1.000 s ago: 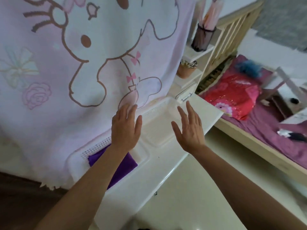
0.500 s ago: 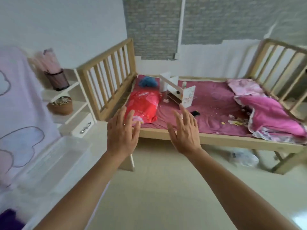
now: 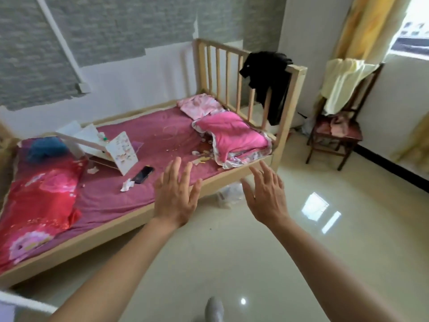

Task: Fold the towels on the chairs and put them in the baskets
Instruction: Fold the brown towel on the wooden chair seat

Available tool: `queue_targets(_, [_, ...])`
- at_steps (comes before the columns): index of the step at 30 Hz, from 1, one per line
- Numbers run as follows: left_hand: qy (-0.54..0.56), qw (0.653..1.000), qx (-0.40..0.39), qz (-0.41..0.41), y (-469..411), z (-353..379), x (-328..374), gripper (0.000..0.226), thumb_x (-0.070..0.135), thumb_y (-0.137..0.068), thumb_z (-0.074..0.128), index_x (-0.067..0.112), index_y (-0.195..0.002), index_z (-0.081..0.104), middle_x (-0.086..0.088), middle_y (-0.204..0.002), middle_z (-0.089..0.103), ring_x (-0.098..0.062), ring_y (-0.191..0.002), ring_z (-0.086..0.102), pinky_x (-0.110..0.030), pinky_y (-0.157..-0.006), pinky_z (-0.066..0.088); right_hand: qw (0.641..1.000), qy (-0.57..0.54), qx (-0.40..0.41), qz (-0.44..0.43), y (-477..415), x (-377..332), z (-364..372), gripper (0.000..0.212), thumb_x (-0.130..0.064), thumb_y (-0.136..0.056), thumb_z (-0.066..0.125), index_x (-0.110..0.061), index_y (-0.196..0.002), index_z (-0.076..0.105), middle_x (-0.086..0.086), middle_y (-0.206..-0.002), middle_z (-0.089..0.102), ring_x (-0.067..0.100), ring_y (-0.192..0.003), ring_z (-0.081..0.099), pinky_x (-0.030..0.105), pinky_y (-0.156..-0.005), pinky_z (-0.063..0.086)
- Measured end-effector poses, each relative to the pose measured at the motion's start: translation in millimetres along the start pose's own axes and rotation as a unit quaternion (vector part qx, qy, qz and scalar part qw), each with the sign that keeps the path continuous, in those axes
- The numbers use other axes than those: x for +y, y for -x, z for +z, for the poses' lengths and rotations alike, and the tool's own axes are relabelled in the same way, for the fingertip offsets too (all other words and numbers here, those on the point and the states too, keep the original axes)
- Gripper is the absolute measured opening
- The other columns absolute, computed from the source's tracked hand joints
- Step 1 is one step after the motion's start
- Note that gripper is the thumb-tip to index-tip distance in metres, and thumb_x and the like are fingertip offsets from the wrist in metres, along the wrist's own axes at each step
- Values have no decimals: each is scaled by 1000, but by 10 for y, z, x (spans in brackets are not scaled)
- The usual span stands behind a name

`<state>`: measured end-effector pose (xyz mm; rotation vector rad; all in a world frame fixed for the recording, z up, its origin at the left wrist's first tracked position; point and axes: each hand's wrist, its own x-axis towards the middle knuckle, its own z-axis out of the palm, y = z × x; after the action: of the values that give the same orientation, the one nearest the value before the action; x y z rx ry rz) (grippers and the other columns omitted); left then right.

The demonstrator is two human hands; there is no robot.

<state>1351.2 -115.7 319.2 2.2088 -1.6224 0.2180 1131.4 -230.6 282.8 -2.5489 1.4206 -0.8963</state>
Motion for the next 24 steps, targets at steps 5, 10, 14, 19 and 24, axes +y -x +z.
queue_targets(5, [59, 994, -36, 87, -1383, 725, 822, 67, 56, -99, 18, 16, -148, 38, -17, -157, 31, -33, -144, 27, -54, -115, 26, 995, 73, 13, 68, -723, 1102, -100, 54, -47, -98, 41, -14, -139, 51, 19, -151, 43, 36, -133, 47, 49, -111, 37])
queue_targets(10, [90, 975, -64, 193, -2586, 1317, 1805, 68, 58, -98, 14, 19, -151, 31, -12, -160, 25, -28, -148, 19, -51, -119, 19, 978, 145, 51, 141, -1378, 2146, -433, 55, -44, -94, 46, -13, -140, 50, 19, -151, 41, 37, -131, 48, 50, -111, 35])
queue_targets(14, [118, 958, -87, 247, -3183, 1680, 2655, 67, 57, -98, 16, 18, -148, 34, -13, -158, 28, -29, -146, 22, -50, -116, 22, 956, 167, 89, 224, -1544, 2921, -663, 57, -45, -93, 44, -11, -139, 52, 19, -150, 42, 40, -127, 51, 52, -109, 38])
queue_targets(19, [100, 937, -109, 318, -3740, 2323, 3548, 67, 58, -97, 16, 19, -149, 34, -11, -159, 27, -27, -147, 21, -47, -115, 20, 935, 181, 100, 286, -1705, 3975, -737, 56, -42, -91, 47, -10, -137, 53, 21, -149, 43, 41, -125, 52, 53, -108, 38])
queue_targets(24, [80, 934, -133, 323, -4423, 3066, 4400, 71, 61, -95, 12, 21, -151, 31, -9, -161, 20, -25, -149, 15, -46, -116, 17, 927, 157, 93, 326, -2142, 5199, -634, 57, -39, -89, 50, -10, -137, 53, 20, -149, 43, 40, -127, 52, 54, -108, 37])
